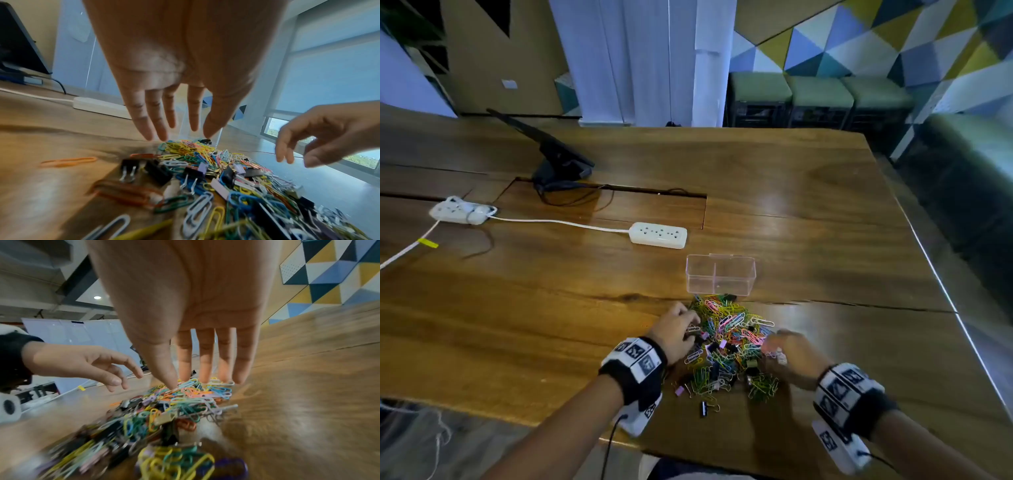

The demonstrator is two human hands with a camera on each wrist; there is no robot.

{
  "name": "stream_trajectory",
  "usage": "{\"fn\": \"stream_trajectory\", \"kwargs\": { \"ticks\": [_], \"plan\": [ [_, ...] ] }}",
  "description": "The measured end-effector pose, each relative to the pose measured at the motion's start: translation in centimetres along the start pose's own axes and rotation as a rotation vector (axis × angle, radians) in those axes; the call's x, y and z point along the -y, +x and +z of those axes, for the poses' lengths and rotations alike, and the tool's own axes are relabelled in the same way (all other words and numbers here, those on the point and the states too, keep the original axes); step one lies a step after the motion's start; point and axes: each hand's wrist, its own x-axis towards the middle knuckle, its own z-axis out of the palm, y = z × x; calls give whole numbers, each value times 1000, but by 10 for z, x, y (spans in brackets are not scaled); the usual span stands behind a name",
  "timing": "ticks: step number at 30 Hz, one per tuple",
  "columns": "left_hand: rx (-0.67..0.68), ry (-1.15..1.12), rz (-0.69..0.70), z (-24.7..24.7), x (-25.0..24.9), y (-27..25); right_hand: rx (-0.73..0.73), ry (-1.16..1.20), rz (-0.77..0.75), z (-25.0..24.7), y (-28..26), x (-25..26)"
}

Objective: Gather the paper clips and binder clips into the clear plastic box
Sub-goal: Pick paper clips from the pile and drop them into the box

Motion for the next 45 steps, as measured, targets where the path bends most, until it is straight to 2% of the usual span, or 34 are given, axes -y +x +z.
{"fn": "stream_trajectory", "kwargs": {
  "ticks": [2,5,11,16,22,25,31,34,38,45],
  "plan": [
    [-53,9,-27,0,-8,18,-103,49,66,-2,18,-3],
    [-44,53,-55,4,-17,40,-137,46,85,-8,41,1],
    [65,121,-88,20,-13,62,-49,48,188,-7,64,-3],
    [93,179,-40,30,-9,69,-12,2,155,-7,69,-7],
    [-15,110,5,29,-8,71,31,24,116,-8,66,-12],
    [-41,82,22,28,-9,70,-8,91,130,-12,63,-14],
    [-10,24,-22,20,-7,70,-36,216,172,-19,58,-15],
    [-38,-15,-68,16,-4,69,-40,201,172,-30,58,-13],
    [-65,-148,-130,14,0,66,-100,171,177,-49,61,-7],
    [-86,-360,-139,5,3,61,-276,195,53,-100,77,14]
  ]
}}
